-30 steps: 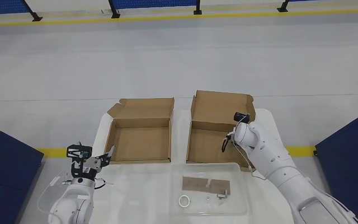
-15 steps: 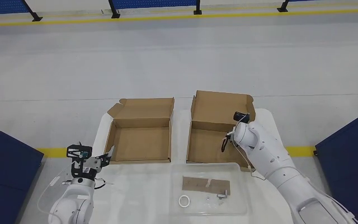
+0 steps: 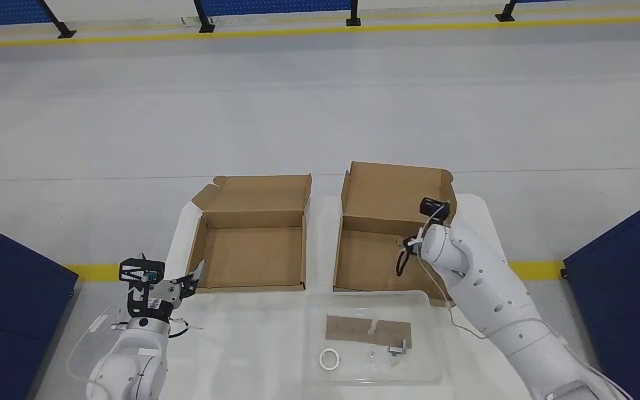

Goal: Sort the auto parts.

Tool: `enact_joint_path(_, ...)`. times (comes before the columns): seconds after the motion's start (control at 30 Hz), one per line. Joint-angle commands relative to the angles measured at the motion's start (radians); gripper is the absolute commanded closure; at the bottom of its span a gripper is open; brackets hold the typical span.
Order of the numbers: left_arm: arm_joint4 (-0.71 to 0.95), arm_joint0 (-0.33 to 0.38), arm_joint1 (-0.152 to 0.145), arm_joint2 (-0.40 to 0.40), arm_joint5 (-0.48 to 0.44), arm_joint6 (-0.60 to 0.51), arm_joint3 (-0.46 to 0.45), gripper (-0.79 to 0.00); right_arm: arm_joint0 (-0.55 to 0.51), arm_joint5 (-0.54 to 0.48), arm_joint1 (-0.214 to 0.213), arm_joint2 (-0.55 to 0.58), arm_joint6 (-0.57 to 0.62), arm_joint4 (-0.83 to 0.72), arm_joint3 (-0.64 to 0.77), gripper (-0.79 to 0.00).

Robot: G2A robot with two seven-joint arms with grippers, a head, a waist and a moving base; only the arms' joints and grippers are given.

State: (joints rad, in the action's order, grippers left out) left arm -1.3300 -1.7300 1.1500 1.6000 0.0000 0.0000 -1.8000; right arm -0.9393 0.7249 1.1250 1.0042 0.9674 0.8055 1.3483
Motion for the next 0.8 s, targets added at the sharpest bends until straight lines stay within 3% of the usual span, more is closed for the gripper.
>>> enact_joint_path(0.0, 0.000, 0.000, 0.000, 0.000, 0.000, 0.000, 0.000, -0.785, -0.041, -0.002, -0.014, 0.029, 0.020, 0.039, 0.089, -0.785)
enact_joint_path(0.4, 0.000, 0.000, 0.000, 0.000, 0.000, 0.000, 0.000, -0.785, -0.056, -0.006, -0.019, 0.043, 0.018, 0.049, 0.121, -0.785)
enact_joint_path(0.53, 0.000, 0.000, 0.000, 0.000, 0.000, 0.000, 0.000, -0.785, -0.102, -0.111, -0.028, 0.039, -0.014, 0.109, 0.201, -0.785)
enact_joint_path(0.77, 0.000, 0.000, 0.000, 0.000, 0.000, 0.000, 0.000, -0.785, -0.188, -0.289, -0.065, 0.049, 0.167, 0.340, 0.391, -0.785)
